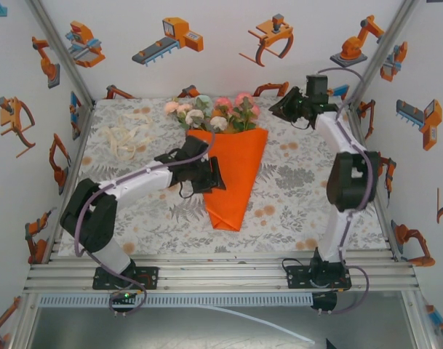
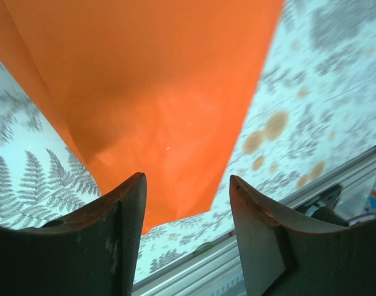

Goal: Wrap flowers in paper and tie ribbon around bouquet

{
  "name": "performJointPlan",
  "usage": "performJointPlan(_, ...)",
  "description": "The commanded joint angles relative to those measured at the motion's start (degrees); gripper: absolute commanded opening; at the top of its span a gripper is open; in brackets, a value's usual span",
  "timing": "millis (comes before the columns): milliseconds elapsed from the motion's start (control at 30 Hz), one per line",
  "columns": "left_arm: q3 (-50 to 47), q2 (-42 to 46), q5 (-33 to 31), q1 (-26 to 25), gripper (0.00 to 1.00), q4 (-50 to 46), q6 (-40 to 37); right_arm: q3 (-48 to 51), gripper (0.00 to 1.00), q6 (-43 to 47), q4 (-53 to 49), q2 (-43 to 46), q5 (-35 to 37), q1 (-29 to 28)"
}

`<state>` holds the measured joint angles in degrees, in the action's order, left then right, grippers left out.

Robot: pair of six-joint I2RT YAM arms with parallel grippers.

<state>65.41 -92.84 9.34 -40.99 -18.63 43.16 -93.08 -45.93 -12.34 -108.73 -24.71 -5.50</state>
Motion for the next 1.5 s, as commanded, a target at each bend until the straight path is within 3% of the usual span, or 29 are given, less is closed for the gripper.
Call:
performJointPlan(0, 4.0, 3.9, -5.3, 3.9, 0.56, -5.7, -3.2, 11.0, 0.3, 3.1, 3.6, 11.8, 1.7, -2.9)
performJointPlan(100, 7.7, 4.1, -8.1, 10.5, 0.58, -8.9, -3.7, 20.9, 0.38, 5.0, 4.6, 20.1, 2.3, -6.5)
performJointPlan(233, 12.3, 1.8, -14.7, 22.2, 0.58, -14.5, -4.3, 30.9, 0.64, 7.0, 5.7, 27.9, 2.5, -11.0)
performJointPlan(400, 15.1, -6.3, -12.5, 36.8, 0.58, -15.5, -0.5, 40.0, 0.71, 7.5, 7.1, 31.7, 3.0, -14.0)
performJointPlan(500, 17.2, -12.6, -8.9, 42.1, 0.57, -13.9, 0.5, 42.7, 0.72, 7.5, 7.2, 33.1, 2.1, -14.7)
performJointPlan(667, 26.1, -22.5, -10.2, 42.4, 0.57, -13.1, -8.8, 44.1, 0.72, 7.8, 6.8, 33.8, 1.4, -14.8)
performJointPlan(933, 36.6, -32.3, -22.3, 41.0, 0.54, -17.5, -17.5, 42.0, 0.71, 7.1, 6.7, 30.8, -0.8, -14.8)
performJointPlan(1133, 45.2, -39.4, -21.5, 40.8, 0.49, -23.6, -20.0, 40.1, 0.7, 6.0, 6.6, 29.9, -1.8, -14.8)
performJointPlan(1167, 45.8, -39.9, -21.1, 40.7, 0.45, -23.7, -20.1, 39.8, 0.69, 6.0, 6.5, 30.0, -1.5, -14.8)
performJointPlan(1300, 47.3, -38.1, -17.9, 40.4, 0.05, -24.6, -19.6, 39.7, 0.68, 5.9, 5.2, 31.1, -0.7, -14.8)
performJointPlan(1333, 47.2, -36.3, -16.6, 40.3, 0.0, -24.7, -19.2, 39.7, 0.68, 5.9, 4.8, 31.5, -0.4, -14.8)
performJointPlan(1467, 45.5, -23.7, -9.4, 39.8, 0.0, -27.5, -14.5, 39.8, 0.67, 6.6, 4.2, 34.3, 0.5, -15.9)
